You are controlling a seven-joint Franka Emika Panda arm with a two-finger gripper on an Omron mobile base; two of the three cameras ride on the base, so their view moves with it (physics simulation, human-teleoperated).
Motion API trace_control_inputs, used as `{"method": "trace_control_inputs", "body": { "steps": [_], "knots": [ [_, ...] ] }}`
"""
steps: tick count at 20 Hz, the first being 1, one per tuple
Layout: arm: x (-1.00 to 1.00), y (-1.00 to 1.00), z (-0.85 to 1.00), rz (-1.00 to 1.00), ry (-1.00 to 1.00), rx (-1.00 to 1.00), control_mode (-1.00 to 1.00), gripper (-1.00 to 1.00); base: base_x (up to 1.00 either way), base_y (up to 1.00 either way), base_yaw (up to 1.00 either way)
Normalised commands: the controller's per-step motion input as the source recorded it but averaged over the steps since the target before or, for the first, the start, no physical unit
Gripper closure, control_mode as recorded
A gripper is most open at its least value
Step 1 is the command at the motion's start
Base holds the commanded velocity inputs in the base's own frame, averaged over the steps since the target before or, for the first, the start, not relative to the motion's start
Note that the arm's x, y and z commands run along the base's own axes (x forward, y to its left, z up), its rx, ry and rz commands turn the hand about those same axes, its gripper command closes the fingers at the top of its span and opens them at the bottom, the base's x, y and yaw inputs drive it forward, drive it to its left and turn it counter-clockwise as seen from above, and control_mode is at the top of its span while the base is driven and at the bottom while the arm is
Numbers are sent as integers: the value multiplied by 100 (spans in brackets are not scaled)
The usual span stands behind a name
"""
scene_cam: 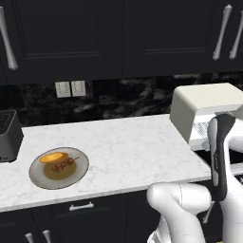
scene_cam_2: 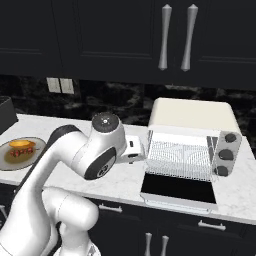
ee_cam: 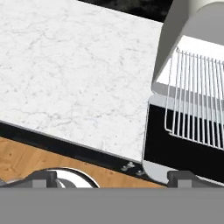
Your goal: Pick up the kebab skewer and baguette bread, and place them inside the toaster oven. Close the toaster oven door and start by setting the timer.
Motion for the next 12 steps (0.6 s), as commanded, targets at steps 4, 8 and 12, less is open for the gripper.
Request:
{"method": "trace_control_inputs", "body": {
  "steps": [4,8,12],
  "knots": [
    [11,100,0,0,2,-1,-100,-100,0,0,0],
    [1,100,0,0,-1,0,-100,-100,0,0,0],
    [9,100,0,0,6,0,-100,-100,0,0,0]
  ]
}}
